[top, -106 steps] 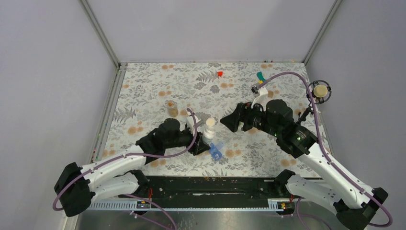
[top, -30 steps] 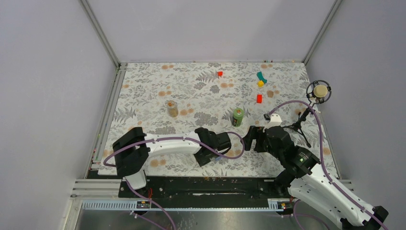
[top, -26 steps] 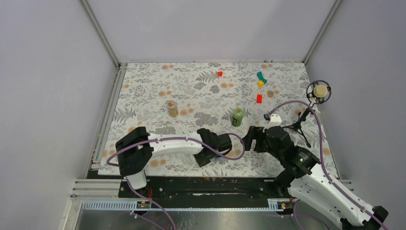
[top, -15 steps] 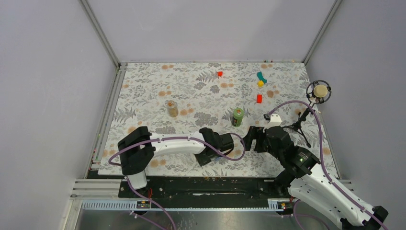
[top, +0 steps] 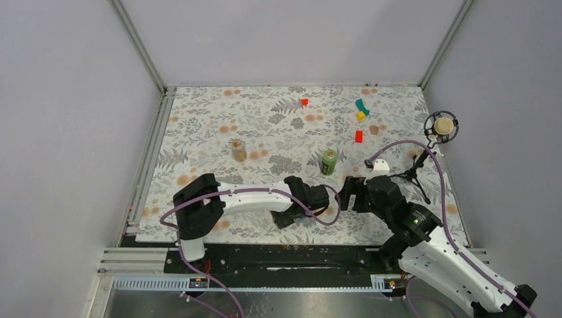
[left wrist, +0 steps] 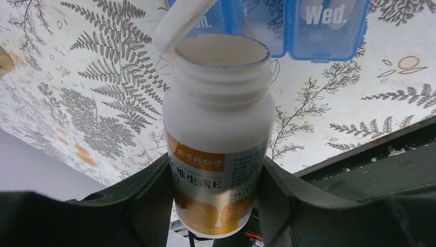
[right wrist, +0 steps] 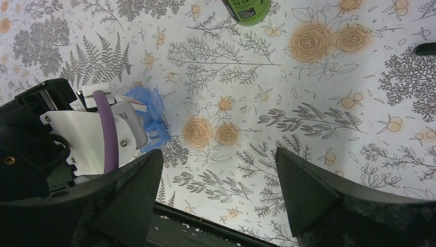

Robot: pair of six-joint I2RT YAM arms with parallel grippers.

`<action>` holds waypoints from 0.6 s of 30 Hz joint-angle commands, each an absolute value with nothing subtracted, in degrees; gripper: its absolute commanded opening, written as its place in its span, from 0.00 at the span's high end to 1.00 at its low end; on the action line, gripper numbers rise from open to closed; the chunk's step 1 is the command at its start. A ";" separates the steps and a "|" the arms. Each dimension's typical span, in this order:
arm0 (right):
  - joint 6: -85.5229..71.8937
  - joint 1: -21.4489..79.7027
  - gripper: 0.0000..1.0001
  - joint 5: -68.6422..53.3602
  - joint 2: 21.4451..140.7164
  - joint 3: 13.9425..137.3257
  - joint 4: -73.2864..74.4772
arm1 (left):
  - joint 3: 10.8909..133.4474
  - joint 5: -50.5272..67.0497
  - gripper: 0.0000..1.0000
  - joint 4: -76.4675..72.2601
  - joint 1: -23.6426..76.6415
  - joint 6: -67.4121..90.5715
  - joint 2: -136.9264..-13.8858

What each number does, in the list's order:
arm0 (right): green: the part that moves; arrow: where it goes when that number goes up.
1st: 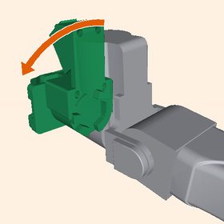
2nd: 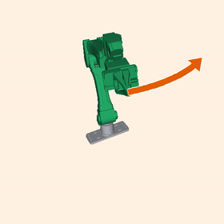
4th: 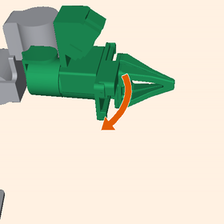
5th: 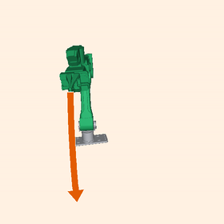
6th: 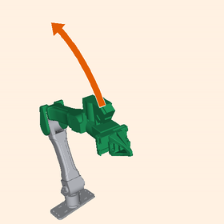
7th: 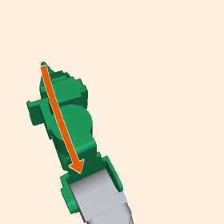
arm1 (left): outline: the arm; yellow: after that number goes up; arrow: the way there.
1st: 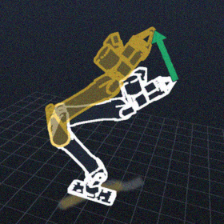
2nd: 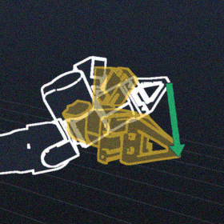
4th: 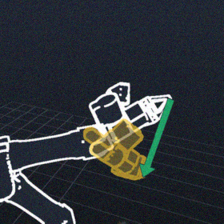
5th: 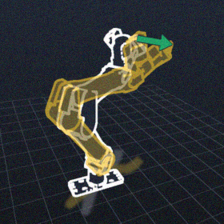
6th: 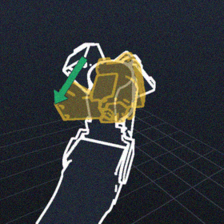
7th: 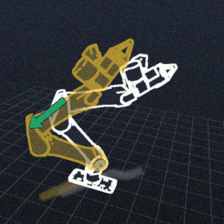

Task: Sort the pills into containers
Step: Pour the pill into the pill container.

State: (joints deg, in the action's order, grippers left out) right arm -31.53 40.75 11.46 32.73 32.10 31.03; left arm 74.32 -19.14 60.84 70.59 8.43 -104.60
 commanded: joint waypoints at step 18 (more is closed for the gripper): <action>-32.48 40.44 0.33 17.45 30.98 29.52 28.81 | 79.33 -23.83 1.00 65.14 72.60 7.91 -107.62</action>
State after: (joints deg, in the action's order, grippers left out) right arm -31.42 40.71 13.39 31.59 29.98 30.74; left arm 76.51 -22.31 64.62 71.75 8.69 -107.50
